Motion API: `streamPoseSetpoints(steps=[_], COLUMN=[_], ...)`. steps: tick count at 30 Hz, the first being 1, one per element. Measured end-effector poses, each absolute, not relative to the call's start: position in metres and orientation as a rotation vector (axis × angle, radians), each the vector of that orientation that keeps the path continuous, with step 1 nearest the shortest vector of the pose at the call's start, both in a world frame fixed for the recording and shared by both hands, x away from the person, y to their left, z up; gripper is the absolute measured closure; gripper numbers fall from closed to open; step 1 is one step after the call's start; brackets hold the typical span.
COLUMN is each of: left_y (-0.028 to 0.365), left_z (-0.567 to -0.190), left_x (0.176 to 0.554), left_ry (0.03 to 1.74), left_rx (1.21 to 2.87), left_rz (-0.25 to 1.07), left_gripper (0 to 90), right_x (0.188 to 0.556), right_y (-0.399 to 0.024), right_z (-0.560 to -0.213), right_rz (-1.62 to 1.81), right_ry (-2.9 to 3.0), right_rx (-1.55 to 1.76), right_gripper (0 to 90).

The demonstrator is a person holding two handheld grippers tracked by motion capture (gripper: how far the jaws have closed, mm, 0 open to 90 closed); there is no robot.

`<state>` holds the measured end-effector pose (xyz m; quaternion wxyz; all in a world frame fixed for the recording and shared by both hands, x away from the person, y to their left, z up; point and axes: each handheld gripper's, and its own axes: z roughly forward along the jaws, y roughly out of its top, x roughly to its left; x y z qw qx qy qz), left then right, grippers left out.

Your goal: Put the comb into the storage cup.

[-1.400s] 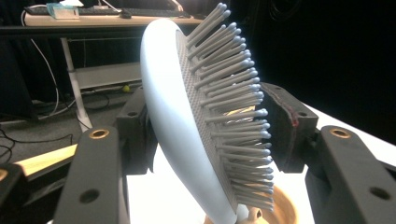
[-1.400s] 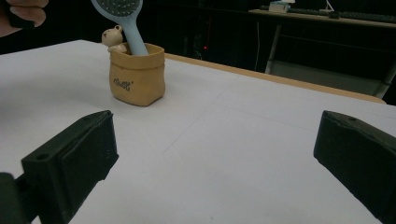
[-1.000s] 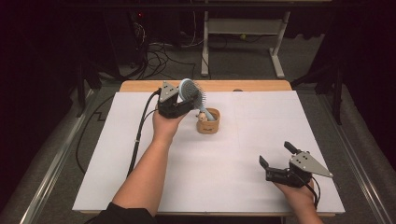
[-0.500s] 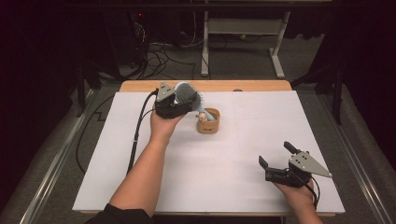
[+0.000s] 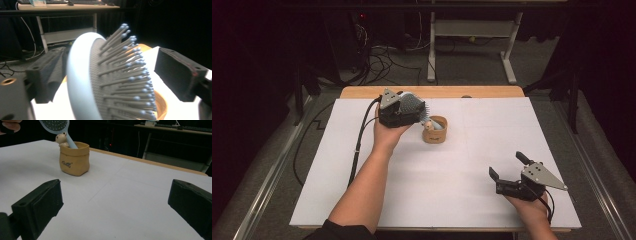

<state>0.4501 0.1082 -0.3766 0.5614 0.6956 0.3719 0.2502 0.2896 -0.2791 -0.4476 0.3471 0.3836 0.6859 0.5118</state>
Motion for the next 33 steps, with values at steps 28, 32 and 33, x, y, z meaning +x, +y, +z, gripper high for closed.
streamPoseSetpoints(steps=[28,32,33], left_y=[0.135,0.143,0.145], left_z=[-0.404,-0.413,-0.415], left_x=[0.411,0.401,0.398], left_ry=[0.869,0.87,0.868], left_rx=[1.638,1.625,1.617], left_rz=[0.553,0.546,0.541], left_gripper=[0.4,0.4,0.4], right_x=[0.29,0.289,0.289], right_y=[-0.277,-0.276,-0.276], right_z=[-0.449,-0.449,-0.449], right_rz=[1.313,1.313,1.313], right_ry=[1.791,1.791,1.791], right_rx=[0.996,0.995,0.996], right_gripper=[0.0,0.0,0.0])
